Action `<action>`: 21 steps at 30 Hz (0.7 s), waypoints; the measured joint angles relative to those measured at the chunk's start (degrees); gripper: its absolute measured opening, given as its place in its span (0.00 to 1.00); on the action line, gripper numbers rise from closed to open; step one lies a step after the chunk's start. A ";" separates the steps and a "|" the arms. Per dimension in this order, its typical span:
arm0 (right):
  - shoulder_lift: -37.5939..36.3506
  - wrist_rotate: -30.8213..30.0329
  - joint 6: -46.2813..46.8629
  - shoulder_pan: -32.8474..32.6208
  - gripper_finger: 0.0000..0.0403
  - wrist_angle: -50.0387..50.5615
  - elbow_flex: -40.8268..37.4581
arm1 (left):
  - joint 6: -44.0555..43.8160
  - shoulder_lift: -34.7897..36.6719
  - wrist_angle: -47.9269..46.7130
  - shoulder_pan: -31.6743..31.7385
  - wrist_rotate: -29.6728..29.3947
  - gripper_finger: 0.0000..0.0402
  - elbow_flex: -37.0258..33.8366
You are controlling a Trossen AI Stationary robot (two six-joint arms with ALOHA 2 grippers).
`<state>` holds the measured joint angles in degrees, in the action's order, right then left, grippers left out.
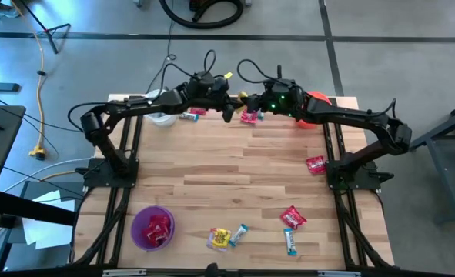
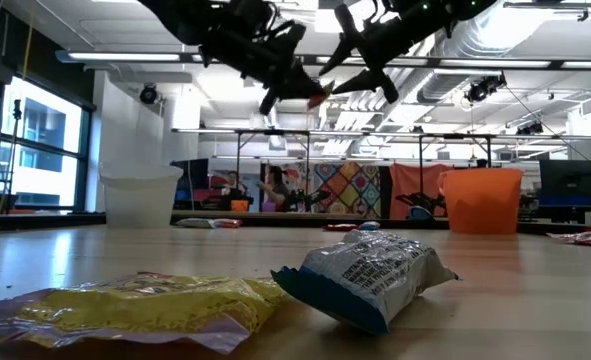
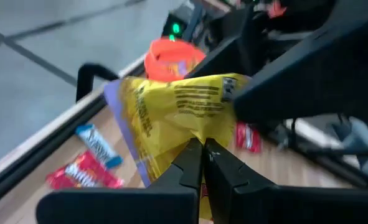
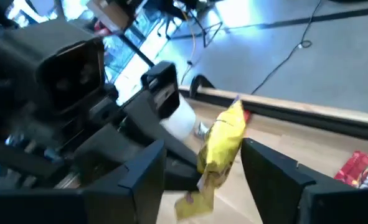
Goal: Sort candy
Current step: Put the yellow candy into the orange bucket
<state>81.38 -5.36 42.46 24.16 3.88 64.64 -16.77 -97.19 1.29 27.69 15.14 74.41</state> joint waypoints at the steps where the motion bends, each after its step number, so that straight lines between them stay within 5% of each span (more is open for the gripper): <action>1: 0.00 -0.11 0.04 0.01 0.52 -0.47 0.00 | -0.96 0.00 1.11 -0.39 -0.83 0.00 0.01; 7: 0.00 -6.41 0.99 -1.11 0.46 -2.93 0.00 | -2.13 0.02 3.01 -0.91 -1.31 0.00 0.02; 16: -0.02 -7.06 -0.25 -1.79 0.06 -3.95 0.02 | -3.15 0.01 4.81 -0.91 -0.86 0.00 0.01; 21: -0.09 -6.48 -1.41 -1.60 0.05 -4.08 0.11 | -3.17 -0.02 5.53 -0.90 -0.55 0.00 0.00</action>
<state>81.29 -11.84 41.05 22.56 -0.20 64.75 -19.94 -97.21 6.83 26.79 14.59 74.41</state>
